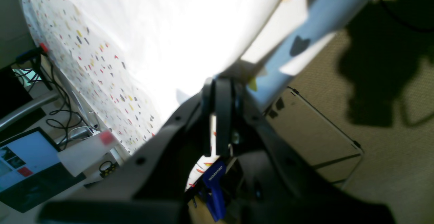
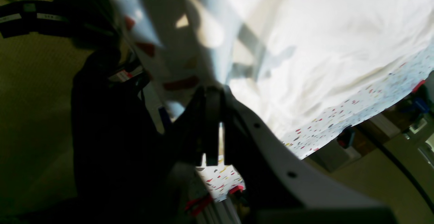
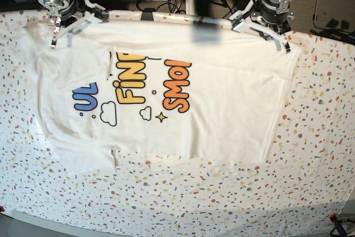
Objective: Fold the T-shirt properly
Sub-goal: 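Hold the shirt edge with both grippers and smooth it flat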
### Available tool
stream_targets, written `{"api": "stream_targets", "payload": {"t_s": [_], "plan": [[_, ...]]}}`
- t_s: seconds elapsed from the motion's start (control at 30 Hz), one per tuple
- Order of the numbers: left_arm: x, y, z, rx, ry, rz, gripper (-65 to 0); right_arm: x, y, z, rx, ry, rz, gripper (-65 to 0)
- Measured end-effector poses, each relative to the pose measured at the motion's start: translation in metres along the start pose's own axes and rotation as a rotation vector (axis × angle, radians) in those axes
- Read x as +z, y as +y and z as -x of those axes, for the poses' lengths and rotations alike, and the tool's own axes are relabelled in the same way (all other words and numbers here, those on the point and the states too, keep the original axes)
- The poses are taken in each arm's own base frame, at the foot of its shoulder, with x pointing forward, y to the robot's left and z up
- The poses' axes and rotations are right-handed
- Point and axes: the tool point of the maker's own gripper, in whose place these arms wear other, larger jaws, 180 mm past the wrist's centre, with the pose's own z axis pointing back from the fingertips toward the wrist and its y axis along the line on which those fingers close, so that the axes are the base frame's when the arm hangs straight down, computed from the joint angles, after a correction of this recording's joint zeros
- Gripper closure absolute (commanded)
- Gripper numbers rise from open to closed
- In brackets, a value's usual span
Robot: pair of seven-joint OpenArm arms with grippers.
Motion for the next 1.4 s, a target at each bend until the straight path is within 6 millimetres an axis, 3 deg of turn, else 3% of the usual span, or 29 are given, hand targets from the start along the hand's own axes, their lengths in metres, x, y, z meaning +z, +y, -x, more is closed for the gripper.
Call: {"api": "stream_targets", "payload": {"t_s": [0.4, 0.8, 1.0, 1.4], "plan": [[0.000, 0.000, 0.001, 0.001, 0.007, 0.001, 0.0, 0.003, 0.001, -0.004, -0.009, -0.016, -0.009, 0.0], [0.006, -0.016, 0.006, -0.005, 0.017, 0.031, 0.0, 0.003, 0.006, -0.005, -0.018, -0.022, -0.032, 0.0], [0.006, -0.012, 0.005, -0.023, 0.011, 0.008, 0.0, 0.005, 0.022, -0.002, -0.005, -0.016, -0.066, 0.0], [0.006, -0.012, 0.005, -0.024, 0.012, 0.007, 0.0, 0.006, 0.022, -0.002, -0.003, -0.017, -0.063, 0.0]]}}
